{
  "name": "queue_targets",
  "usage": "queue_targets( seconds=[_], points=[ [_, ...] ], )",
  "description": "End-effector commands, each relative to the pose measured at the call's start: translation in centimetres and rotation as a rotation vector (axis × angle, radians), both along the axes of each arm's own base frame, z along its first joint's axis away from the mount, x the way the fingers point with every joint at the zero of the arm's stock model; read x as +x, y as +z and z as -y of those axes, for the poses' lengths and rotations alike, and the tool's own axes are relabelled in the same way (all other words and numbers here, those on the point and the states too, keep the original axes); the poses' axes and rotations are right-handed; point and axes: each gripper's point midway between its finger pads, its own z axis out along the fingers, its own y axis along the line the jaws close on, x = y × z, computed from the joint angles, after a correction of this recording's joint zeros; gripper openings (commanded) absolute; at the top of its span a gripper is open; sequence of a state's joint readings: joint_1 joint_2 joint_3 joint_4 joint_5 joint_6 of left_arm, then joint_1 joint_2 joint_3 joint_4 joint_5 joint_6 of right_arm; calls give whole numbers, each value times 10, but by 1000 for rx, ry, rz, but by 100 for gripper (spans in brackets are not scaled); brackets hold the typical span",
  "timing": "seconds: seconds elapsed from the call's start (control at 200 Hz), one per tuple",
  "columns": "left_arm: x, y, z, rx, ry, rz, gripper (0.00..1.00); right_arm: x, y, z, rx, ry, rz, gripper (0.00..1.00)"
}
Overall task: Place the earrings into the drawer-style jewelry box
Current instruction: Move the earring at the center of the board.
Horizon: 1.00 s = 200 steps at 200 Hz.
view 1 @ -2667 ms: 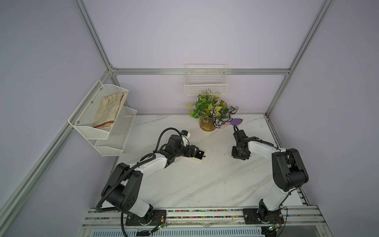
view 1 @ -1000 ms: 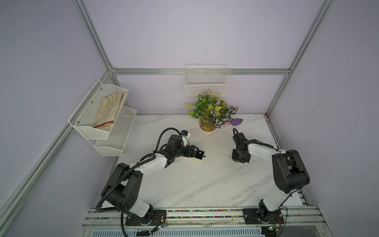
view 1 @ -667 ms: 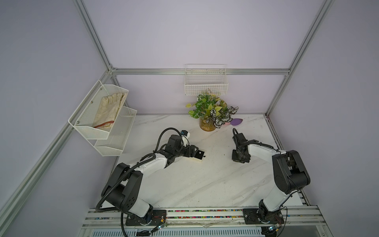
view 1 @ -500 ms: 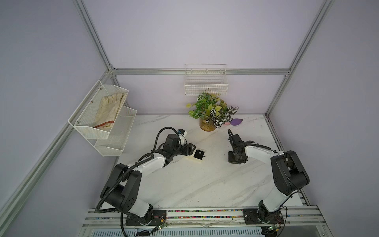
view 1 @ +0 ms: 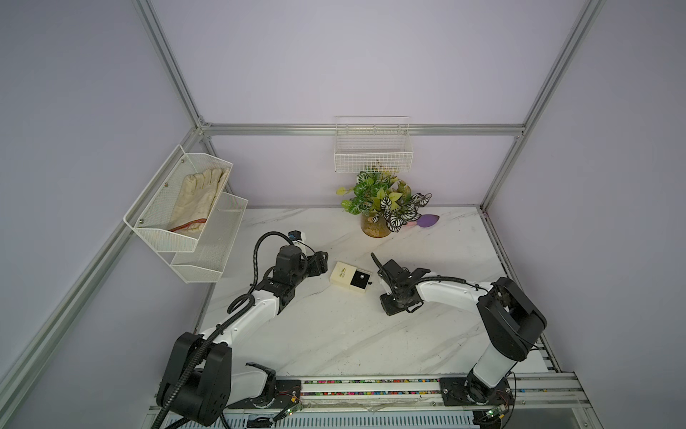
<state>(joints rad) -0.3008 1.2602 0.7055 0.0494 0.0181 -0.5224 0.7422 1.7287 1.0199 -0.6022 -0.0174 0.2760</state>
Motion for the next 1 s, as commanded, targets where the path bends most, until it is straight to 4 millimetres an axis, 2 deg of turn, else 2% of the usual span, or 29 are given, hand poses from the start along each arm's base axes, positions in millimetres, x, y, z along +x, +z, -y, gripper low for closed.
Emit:
queue_targets(
  seconds=[0.0,0.255,0.37,0.605,0.995],
  points=[
    [-5,10,-27,-3,138,41,80,-21,-13,-22,-40,133,-32,18],
    [-27,15,-69,4,324,76,81,-50,-19,-86,-16,393,1,18],
    [-34,17,-78,-1,351,90,81,-55,-27,-103,2,478,2,18],
    [-36,17,-79,-3,347,83,81,-58,-38,-105,3,523,-5,20],
    [-35,17,-78,-8,344,83,81,-59,-38,-100,-8,519,-5,29]
  ],
)
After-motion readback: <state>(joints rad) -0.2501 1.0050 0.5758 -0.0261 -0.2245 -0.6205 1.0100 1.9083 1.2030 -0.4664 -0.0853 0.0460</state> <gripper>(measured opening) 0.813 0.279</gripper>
